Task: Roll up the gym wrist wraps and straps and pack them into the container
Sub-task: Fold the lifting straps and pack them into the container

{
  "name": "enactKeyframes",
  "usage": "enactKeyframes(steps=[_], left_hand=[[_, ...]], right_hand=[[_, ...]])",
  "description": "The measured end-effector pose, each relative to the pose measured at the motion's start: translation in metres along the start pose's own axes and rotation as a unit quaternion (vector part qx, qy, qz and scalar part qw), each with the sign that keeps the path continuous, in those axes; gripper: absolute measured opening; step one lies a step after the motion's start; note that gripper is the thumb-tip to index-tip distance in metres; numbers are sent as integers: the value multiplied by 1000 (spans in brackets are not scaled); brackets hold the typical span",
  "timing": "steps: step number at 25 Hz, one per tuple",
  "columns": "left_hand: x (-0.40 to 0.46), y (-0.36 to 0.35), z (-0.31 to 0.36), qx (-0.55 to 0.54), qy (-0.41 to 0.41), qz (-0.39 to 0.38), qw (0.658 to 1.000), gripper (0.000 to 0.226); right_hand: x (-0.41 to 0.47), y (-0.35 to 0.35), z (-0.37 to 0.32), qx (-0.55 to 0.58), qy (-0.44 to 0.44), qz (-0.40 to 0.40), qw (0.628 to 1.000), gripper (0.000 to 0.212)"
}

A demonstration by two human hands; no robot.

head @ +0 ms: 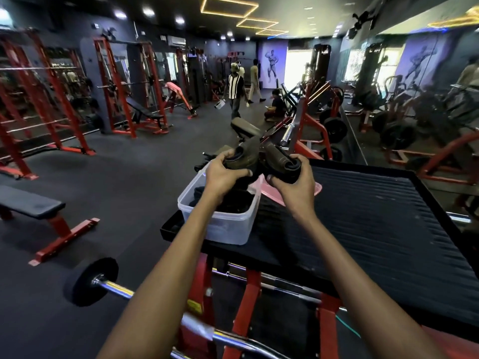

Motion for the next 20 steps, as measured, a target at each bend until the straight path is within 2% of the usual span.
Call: enactKeyframes(steps=[5, 7, 11, 13, 17, 20], left_hand=[[79, 21, -23, -41, 21, -23, 999, 49], [102, 11, -30, -49, 8, -64, 997, 45], [133, -17, -52, 12, -44, -176, 983, 45], [137, -28, -65, 94, -107, -228, 963, 46], [142, -45, -70, 235, -211, -281, 906, 46], [150, -46, -75, 337, -160, -341, 863, 46]], right_hand=[[7, -54, 6, -57, 3, 5, 998, 58], [8, -69, 14, -65, -9, 13, 998, 57], [6, -87, 31, -77, -36, 24, 996, 56], [6, -91, 36, -77, -37, 25, 996, 56], [7, -93, 38, -91, -32, 31, 995, 57], [6, -96, 37, -96, -23, 35, 994, 57]])
Point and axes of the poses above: each hand's wrist, its own x-axis towards the middle knuckle, its own y-axis out of the back of the hand, z = x × y, the point moved 8 cm from there along x, towards the middle knuckle, and after that the axes turned 12 degrees about z, right-handed, at the moved point
